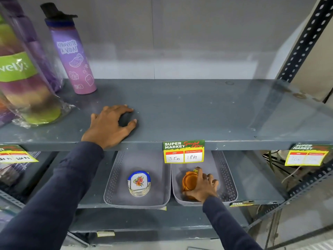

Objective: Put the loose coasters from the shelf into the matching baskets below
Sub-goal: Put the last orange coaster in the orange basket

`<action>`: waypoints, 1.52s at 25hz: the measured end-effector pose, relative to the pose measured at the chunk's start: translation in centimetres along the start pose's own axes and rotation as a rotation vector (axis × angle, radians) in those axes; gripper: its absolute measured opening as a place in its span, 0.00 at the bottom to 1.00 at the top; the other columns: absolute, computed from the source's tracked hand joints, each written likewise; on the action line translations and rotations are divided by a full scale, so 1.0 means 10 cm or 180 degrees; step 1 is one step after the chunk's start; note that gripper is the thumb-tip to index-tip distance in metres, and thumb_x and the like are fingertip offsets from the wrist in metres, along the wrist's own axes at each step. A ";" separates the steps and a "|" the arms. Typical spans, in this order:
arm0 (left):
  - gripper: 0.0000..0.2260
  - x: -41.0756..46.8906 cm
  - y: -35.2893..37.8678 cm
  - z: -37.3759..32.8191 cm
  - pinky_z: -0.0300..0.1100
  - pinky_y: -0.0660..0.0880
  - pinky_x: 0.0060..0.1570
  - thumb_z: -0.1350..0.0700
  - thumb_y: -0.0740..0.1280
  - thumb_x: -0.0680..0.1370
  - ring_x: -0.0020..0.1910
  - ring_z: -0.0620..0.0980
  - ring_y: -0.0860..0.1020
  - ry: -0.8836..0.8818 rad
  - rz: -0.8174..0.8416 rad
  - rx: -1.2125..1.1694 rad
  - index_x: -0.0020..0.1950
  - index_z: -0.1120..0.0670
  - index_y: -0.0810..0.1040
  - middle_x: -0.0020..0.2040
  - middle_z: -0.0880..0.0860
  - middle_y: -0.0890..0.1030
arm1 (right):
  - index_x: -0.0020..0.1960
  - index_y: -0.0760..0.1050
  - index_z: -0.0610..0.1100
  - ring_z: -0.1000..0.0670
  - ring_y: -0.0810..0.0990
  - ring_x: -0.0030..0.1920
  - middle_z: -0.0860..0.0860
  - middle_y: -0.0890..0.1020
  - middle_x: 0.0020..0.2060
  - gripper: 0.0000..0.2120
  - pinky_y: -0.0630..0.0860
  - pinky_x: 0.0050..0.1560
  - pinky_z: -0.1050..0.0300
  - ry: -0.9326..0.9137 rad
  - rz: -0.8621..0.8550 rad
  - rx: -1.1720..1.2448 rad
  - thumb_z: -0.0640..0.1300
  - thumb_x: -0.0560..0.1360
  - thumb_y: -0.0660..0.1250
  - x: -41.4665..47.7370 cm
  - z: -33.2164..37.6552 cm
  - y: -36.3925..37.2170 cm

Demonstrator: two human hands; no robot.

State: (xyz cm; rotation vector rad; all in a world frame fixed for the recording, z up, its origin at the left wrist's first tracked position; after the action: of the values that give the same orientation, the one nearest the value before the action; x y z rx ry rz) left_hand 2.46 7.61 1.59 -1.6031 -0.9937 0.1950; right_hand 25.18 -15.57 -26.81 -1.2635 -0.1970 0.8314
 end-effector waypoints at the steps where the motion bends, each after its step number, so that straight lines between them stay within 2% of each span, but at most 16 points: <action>1: 0.24 0.00 0.00 0.00 0.56 0.63 0.56 0.34 0.58 0.70 0.68 0.50 0.69 -0.0004 0.0002 -0.0004 0.62 0.41 0.75 0.68 0.42 0.75 | 0.74 0.52 0.54 0.40 0.63 0.73 0.47 0.75 0.69 0.52 0.58 0.68 0.40 0.0021 0.0103 -0.0249 0.67 0.60 0.76 0.04 0.06 0.00; 5: 0.22 -0.02 -0.01 -0.01 0.56 0.62 0.58 0.36 0.60 0.72 0.67 0.50 0.69 -0.0027 0.0056 -0.0025 0.63 0.42 0.75 0.68 0.42 0.74 | 0.77 0.49 0.50 0.40 0.66 0.73 0.43 0.76 0.66 0.54 0.56 0.73 0.42 0.0094 0.0262 -0.0694 0.61 0.61 0.76 0.17 0.20 -0.01; 9: 0.20 -0.04 -0.02 -0.04 0.56 0.60 0.61 0.38 0.62 0.74 0.68 0.48 0.67 -0.0046 0.0078 -0.0055 0.64 0.42 0.75 0.69 0.42 0.73 | 0.77 0.50 0.50 0.40 0.69 0.71 0.43 0.76 0.66 0.55 0.60 0.70 0.43 0.0051 0.0230 -0.0685 0.63 0.61 0.76 0.15 0.16 0.00; 12: 0.21 -0.06 -0.02 -0.03 0.55 0.58 0.63 0.38 0.62 0.74 0.69 0.46 0.65 -0.0136 0.0140 -0.0076 0.66 0.42 0.73 0.71 0.42 0.71 | 0.80 0.43 0.50 0.37 0.58 0.78 0.40 0.65 0.75 0.60 0.57 0.74 0.40 0.0128 0.0457 -0.0844 0.65 0.62 0.75 0.08 0.22 -0.06; 13: 0.22 -0.06 -0.02 -0.03 0.54 0.58 0.63 0.38 0.61 0.74 0.69 0.46 0.64 -0.0138 0.0165 -0.0055 0.66 0.42 0.73 0.71 0.42 0.70 | 0.80 0.45 0.49 0.37 0.55 0.79 0.39 0.61 0.77 0.59 0.57 0.74 0.40 0.0037 0.0480 -0.0852 0.65 0.62 0.75 0.07 0.30 -0.12; 14: 0.22 -0.06 -0.02 -0.05 0.53 0.58 0.62 0.38 0.61 0.74 0.69 0.46 0.64 -0.0127 0.0190 -0.0026 0.66 0.41 0.72 0.71 0.42 0.70 | 0.79 0.50 0.49 0.38 0.55 0.79 0.41 0.61 0.78 0.55 0.59 0.72 0.43 -0.0228 0.0417 -0.0749 0.64 0.62 0.75 0.07 0.44 -0.18; 16: 0.23 -0.04 -0.02 -0.06 0.52 0.57 0.60 0.37 0.60 0.74 0.69 0.47 0.64 -0.0114 0.0214 0.0042 0.67 0.41 0.72 0.72 0.42 0.70 | 0.76 0.59 0.51 0.45 0.64 0.76 0.47 0.67 0.76 0.49 0.64 0.67 0.52 -0.1119 0.0285 0.0073 0.61 0.62 0.78 0.06 0.88 -0.28; 18: 0.23 -0.03 -0.02 -0.04 0.51 0.57 0.59 0.37 0.59 0.74 0.69 0.48 0.64 -0.0136 0.0252 0.0077 0.67 0.41 0.71 0.72 0.43 0.69 | 0.78 0.55 0.55 0.51 0.64 0.75 0.52 0.64 0.77 0.53 0.65 0.73 0.55 -0.1872 0.0311 0.0583 0.59 0.61 0.80 -0.04 1.40 -0.20; 21: 0.23 -0.05 -0.02 -0.03 0.50 0.57 0.58 0.37 0.60 0.73 0.69 0.48 0.65 -0.0141 0.0235 0.0017 0.67 0.42 0.72 0.72 0.43 0.70 | 0.80 0.46 0.62 0.47 0.53 0.82 0.53 0.49 0.83 0.60 0.60 0.79 0.45 -0.2158 0.0542 0.0256 0.57 0.62 0.83 -0.14 1.92 0.26; 24: 0.23 -0.05 -0.02 -0.03 0.47 0.54 0.54 0.38 0.60 0.73 0.68 0.47 0.64 -0.0125 0.0188 -0.0125 0.67 0.43 0.73 0.71 0.44 0.71 | 0.78 0.43 0.70 0.38 0.46 0.82 0.54 0.39 0.83 0.60 0.60 0.77 0.36 -0.2072 0.0908 -0.0488 0.60 0.61 0.83 -0.06 2.04 0.80; 26: 0.24 -0.05 -0.01 -0.04 0.46 0.53 0.54 0.38 0.61 0.73 0.68 0.46 0.64 -0.0093 0.0168 -0.0153 0.67 0.44 0.73 0.71 0.44 0.71 | 0.77 0.50 0.70 0.35 0.48 0.80 0.54 0.42 0.83 0.54 0.63 0.74 0.36 -0.2080 0.0901 -0.0892 0.59 0.64 0.81 0.01 2.05 0.98; 28: 0.24 -0.04 -0.01 -0.02 0.46 0.53 0.54 0.38 0.60 0.73 0.68 0.46 0.64 -0.0098 0.0150 -0.0131 0.66 0.44 0.74 0.71 0.44 0.71 | 0.76 0.57 0.69 0.34 0.55 0.77 0.54 0.48 0.82 0.45 0.65 0.73 0.41 -0.2096 0.0729 -0.1022 0.57 0.68 0.79 0.06 2.08 1.04; 30: 0.24 -0.04 0.00 -0.01 0.46 0.53 0.54 0.38 0.60 0.73 0.68 0.46 0.64 -0.0105 0.0157 -0.0126 0.66 0.44 0.74 0.71 0.44 0.71 | 0.76 0.59 0.68 0.34 0.59 0.74 0.53 0.51 0.82 0.40 0.66 0.73 0.43 -0.2158 0.0608 -0.1040 0.57 0.70 0.76 0.09 2.09 1.07; 35: 0.24 -0.04 0.01 -0.01 0.46 0.53 0.54 0.38 0.60 0.72 0.67 0.45 0.64 -0.0053 0.0076 -0.0152 0.66 0.44 0.74 0.70 0.43 0.71 | 0.76 0.59 0.68 0.33 0.60 0.72 0.54 0.50 0.82 0.36 0.65 0.73 0.42 -0.2193 0.0529 -0.1095 0.59 0.73 0.73 0.07 2.04 1.07; 38: 0.24 -0.04 0.01 0.01 0.46 0.53 0.54 0.38 0.59 0.72 0.67 0.45 0.65 -0.0057 0.0106 -0.0141 0.65 0.43 0.74 0.70 0.43 0.72 | 0.76 0.56 0.69 0.33 0.59 0.73 0.54 0.49 0.82 0.39 0.64 0.72 0.40 -0.2102 0.0617 -0.1112 0.58 0.72 0.73 0.04 2.09 1.08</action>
State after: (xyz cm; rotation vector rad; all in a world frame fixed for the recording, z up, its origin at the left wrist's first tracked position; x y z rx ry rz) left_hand 2.25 7.41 1.34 -1.6616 -0.9917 0.2117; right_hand 8.96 1.21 -29.68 -1.3026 -0.7845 1.4131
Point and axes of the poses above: each hand's wrist, its own x-axis towards the middle knuckle, its own y-axis out of the palm, z = x × y, the point moved 5 cm from there along x, towards the middle knuckle
